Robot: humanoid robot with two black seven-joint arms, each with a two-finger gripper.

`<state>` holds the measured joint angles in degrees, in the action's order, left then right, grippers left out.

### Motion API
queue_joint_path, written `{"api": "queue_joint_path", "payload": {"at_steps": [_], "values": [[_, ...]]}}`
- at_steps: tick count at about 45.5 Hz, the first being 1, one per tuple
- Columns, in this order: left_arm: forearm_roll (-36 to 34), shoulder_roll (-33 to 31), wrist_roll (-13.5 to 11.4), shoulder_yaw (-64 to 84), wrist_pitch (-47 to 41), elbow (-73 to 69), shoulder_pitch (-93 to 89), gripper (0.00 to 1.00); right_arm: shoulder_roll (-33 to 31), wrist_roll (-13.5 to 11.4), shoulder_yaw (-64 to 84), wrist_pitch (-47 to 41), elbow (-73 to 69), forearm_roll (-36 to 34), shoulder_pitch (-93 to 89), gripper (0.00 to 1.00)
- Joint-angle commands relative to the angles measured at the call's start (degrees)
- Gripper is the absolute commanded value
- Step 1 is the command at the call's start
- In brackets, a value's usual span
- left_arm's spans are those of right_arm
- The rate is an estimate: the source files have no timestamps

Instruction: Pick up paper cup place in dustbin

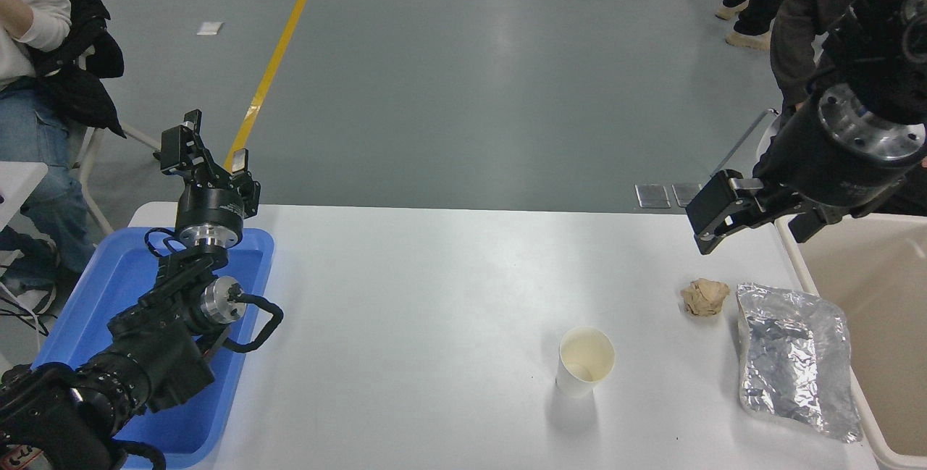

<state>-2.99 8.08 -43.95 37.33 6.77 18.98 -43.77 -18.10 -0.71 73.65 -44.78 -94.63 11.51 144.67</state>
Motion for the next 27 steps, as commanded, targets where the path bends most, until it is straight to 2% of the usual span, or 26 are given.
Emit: {"api": "queue_joint_path", "payload": {"at_steps": [1,6,13,27], "values": [[0.0,-0.08,0.0,-0.07,0.0,0.01,0.0,1.0,1.75,0.01,-2.28,3.8,0.32,-1.14,-4.3,1.0],[0.0,-0.08,0.0,-0.07,0.0,0.01,0.0,1.0,1.75,0.01,-4.21,12.6,2.16,0.0,-10.44,1.0],[0.0,-0.08,-0.09,-0.16,0.0,0.01,0.0,1.0,1.93,0.01,-7.72,14.36,6.38,1.32,-19.32,1.0],[0.0,-0.08,-0.09,-0.07,0.0,0.01,0.0,1.0,1.4,0.01,-17.83,19.46,15.87,10.01,-39.89,1.0]]}}
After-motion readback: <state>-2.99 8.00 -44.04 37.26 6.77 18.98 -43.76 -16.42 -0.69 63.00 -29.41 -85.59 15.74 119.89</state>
